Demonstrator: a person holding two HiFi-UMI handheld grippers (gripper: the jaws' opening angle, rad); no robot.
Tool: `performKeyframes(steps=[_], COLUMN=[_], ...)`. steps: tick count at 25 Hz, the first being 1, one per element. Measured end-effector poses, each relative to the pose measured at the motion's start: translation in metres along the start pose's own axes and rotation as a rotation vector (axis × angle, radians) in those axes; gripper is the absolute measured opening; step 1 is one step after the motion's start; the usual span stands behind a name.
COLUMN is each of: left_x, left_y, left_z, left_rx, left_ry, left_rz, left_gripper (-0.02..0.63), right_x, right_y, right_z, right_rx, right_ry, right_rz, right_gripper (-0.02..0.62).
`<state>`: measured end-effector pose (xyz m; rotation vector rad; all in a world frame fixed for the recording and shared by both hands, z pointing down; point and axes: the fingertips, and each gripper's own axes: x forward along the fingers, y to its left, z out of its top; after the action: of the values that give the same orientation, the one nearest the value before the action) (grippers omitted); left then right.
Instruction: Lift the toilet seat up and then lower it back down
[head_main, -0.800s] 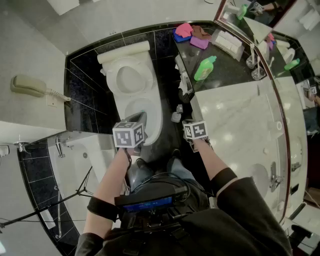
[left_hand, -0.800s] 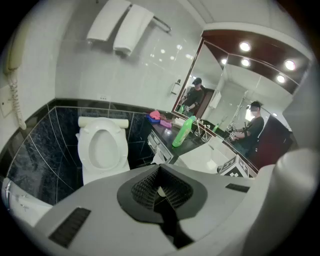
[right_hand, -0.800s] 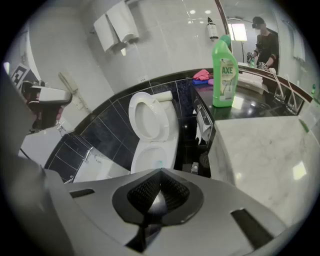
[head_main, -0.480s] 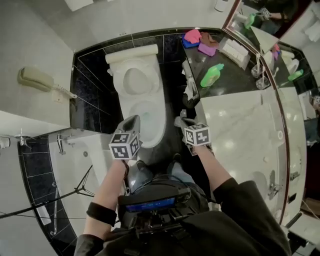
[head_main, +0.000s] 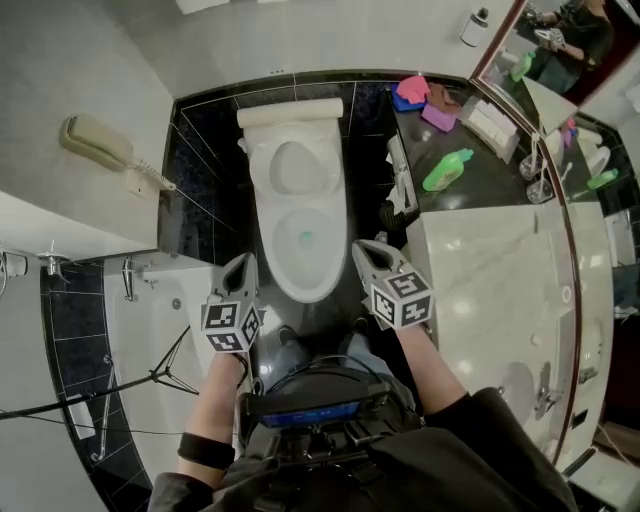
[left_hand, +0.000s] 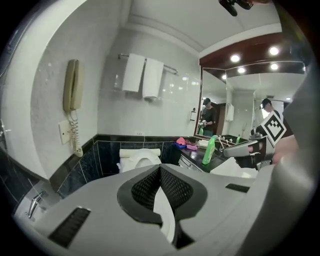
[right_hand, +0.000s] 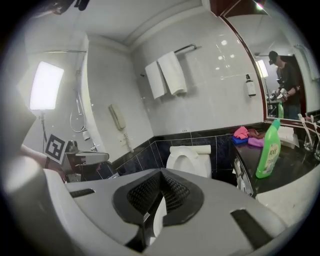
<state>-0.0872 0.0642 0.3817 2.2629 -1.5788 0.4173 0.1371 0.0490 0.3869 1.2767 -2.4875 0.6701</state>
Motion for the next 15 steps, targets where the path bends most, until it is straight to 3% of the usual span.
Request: performKeyframes(steps=[6, 15], left_x=[-0.009, -0.010], left_y=[0.026, 0.044], left_z=[0.000, 0.001], left_rx=[-0.015, 0.019], left_ry=[-0.011, -0.004], left_rz=[0.027, -0.019], left_gripper=[0.006, 0.006], right_x=[0.014, 0.037], right_y=[0.036, 0.066], right_z=[0.015, 0.010], right_rx=[-0.073, -0.088], right_ry=[-0.016, -0.003], right_rz=[0.031, 0.021], right_gripper=[0.006, 0.006])
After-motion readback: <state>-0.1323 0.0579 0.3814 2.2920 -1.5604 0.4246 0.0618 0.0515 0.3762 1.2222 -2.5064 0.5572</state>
